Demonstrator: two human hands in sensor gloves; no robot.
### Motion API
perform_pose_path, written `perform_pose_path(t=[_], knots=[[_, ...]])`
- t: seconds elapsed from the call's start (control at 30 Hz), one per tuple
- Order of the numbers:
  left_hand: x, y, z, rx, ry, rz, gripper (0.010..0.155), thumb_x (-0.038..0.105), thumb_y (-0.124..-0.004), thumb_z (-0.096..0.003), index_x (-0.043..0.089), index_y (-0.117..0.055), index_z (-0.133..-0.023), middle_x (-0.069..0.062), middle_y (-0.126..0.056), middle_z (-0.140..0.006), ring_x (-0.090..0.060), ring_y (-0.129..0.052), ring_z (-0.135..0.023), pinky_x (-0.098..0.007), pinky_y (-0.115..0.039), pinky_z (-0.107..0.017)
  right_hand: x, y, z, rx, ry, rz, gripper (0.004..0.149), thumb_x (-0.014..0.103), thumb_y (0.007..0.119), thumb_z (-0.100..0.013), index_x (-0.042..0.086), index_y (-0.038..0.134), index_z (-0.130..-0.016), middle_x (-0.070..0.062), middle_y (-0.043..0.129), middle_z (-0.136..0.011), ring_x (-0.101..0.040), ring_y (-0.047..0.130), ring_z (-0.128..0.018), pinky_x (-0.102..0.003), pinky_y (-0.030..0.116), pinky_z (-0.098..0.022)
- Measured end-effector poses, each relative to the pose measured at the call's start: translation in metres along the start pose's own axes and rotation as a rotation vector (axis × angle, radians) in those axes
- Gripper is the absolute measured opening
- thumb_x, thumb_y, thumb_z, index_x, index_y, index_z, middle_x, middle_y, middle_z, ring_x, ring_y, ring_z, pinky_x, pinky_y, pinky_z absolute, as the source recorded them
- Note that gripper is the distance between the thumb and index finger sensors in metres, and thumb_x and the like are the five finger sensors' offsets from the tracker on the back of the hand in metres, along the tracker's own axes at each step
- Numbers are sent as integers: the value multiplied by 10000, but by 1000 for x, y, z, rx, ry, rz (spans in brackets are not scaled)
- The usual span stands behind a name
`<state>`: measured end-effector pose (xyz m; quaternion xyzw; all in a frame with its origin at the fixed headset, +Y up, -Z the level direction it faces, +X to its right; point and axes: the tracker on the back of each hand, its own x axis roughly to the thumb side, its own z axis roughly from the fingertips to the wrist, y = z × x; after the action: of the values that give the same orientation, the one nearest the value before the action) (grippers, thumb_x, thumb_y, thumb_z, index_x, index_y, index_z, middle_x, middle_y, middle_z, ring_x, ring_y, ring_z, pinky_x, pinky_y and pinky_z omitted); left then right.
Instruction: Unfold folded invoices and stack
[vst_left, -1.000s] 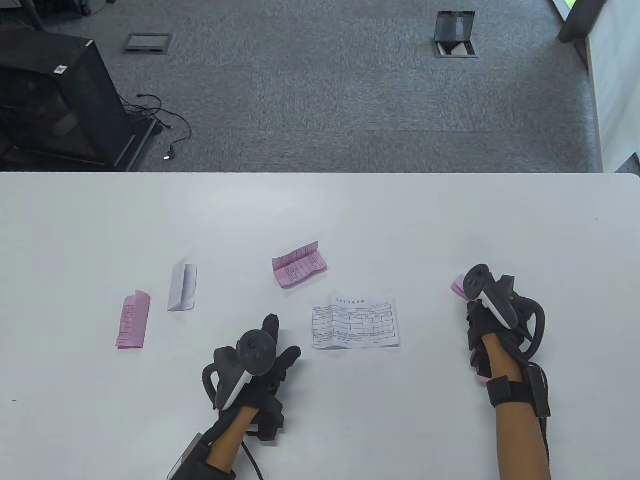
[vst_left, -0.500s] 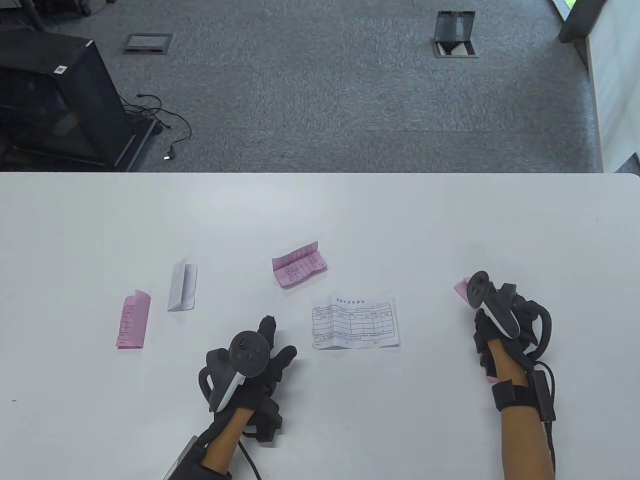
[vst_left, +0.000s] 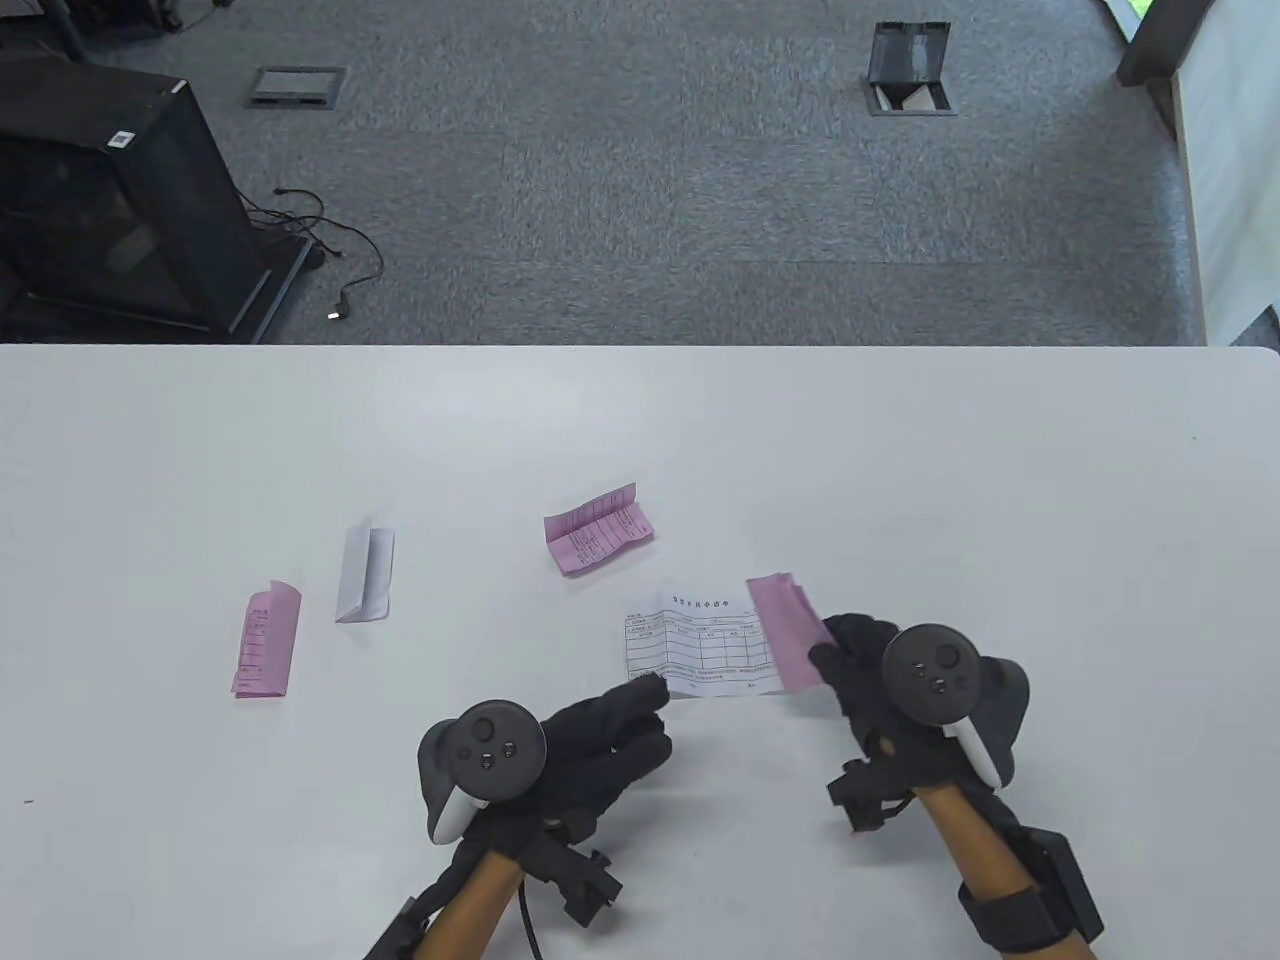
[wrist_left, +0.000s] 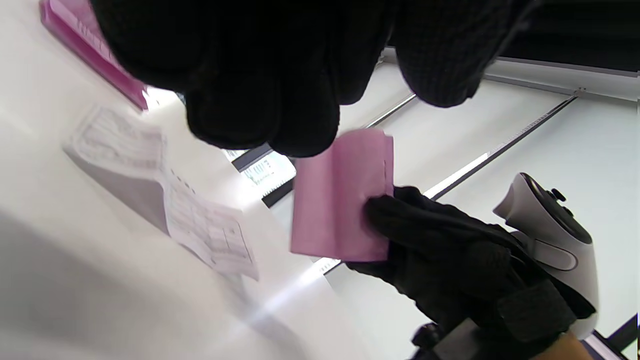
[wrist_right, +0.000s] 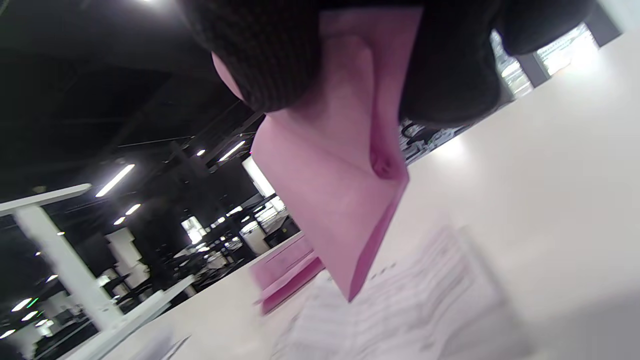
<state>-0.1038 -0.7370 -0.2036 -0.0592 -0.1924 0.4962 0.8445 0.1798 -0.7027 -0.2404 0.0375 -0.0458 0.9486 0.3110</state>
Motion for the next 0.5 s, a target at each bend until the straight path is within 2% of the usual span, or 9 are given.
perform_pose_path(t=[0.13, 0.23, 0.33, 0.5], knots=[[-3, -16, 2, -46, 90, 108, 711, 480, -815, -480, 133, -613, -1067, -168, -904, -926, -355, -908, -722, -456, -789, -513, 10, 31, 10, 134, -13, -107, 366, 379, 811, -425, 238, 798, -762, -29, 907, -671, -279, 925, -591, -581, 632, -627], [-11, -22, 3, -64, 135, 195, 761, 482, -811, -483, 112, -543, -1091, -211, -814, -1005, -402, -848, -800, -489, -758, -553, 7, 48, 13, 208, -5, -281, 364, 389, 813, -423, 251, 793, -759, -28, 903, -679, -285, 917, -606, -586, 627, -627], [-17, -27, 4, -85, 166, 252, 790, 486, -807, -486, 105, -494, -1104, -236, -737, -1054, -440, -783, -857, -522, -723, -585, 9, 60, 17, 294, -3, -379, 362, 394, 812, -424, 260, 791, -760, -30, 900, -699, -298, 908, -633, -598, 614, -630], [-21, -34, 5, -97, 164, 329, 801, 499, -811, -483, 118, -482, -1105, -245, -704, -1059, -455, -744, -882, -543, -695, -612, 14, 64, 22, 312, -36, -412, 375, 420, 795, -424, 253, 796, -760, -42, 894, -697, -306, 903, -638, -602, 609, -631]])
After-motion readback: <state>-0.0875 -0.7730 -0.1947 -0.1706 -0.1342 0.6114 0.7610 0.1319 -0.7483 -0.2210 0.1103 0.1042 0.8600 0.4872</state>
